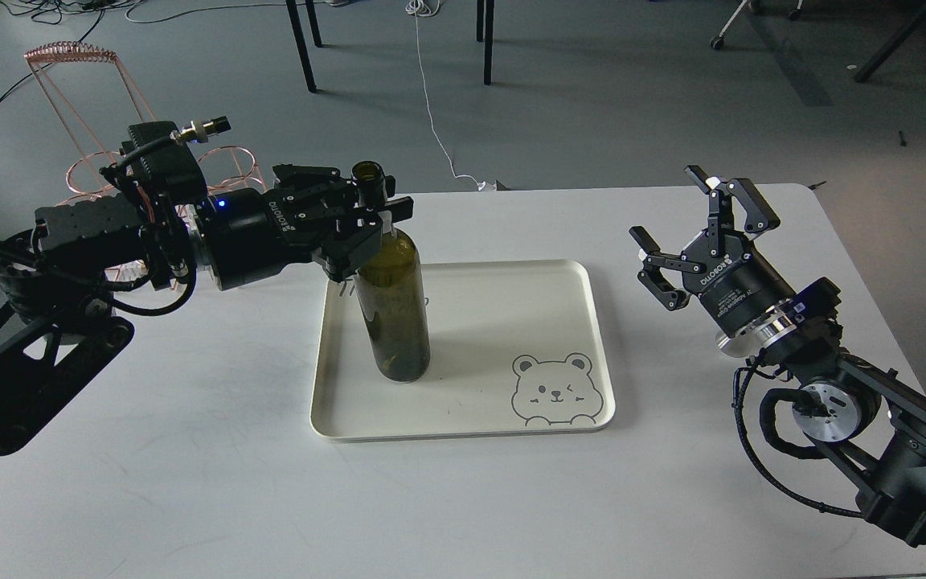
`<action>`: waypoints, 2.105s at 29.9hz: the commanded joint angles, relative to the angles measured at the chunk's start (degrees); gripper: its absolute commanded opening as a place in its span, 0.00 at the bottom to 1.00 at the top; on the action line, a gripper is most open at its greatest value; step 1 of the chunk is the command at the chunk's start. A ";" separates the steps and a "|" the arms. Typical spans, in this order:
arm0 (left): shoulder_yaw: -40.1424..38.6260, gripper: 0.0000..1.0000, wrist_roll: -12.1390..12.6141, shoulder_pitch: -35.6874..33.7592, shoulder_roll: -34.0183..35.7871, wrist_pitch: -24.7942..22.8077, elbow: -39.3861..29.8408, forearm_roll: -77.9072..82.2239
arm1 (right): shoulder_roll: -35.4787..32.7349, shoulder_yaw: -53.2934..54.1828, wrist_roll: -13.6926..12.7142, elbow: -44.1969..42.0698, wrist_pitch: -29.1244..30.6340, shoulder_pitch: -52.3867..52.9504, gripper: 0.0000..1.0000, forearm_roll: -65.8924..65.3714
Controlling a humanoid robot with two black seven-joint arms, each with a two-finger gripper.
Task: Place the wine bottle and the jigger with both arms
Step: 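Lift the bottle with the left gripper and carry it over the copper rack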
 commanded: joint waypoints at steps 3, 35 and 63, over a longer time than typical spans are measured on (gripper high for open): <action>0.00 0.16 0.02 -12.90 5.37 -4.90 2.77 -7.80 | -0.01 -0.01 0.00 0.00 -0.01 0.00 0.99 0.02; 8.35 0.18 0.02 -23.38 14.26 -2.98 29.50 -8.78 | -0.01 -0.01 0.00 0.09 -0.01 -1.06 0.99 -0.77; 10.10 0.18 0.02 -23.03 11.09 -0.70 33.37 -8.87 | -0.01 0.34 0.00 0.09 -0.01 -1.06 0.99 -0.85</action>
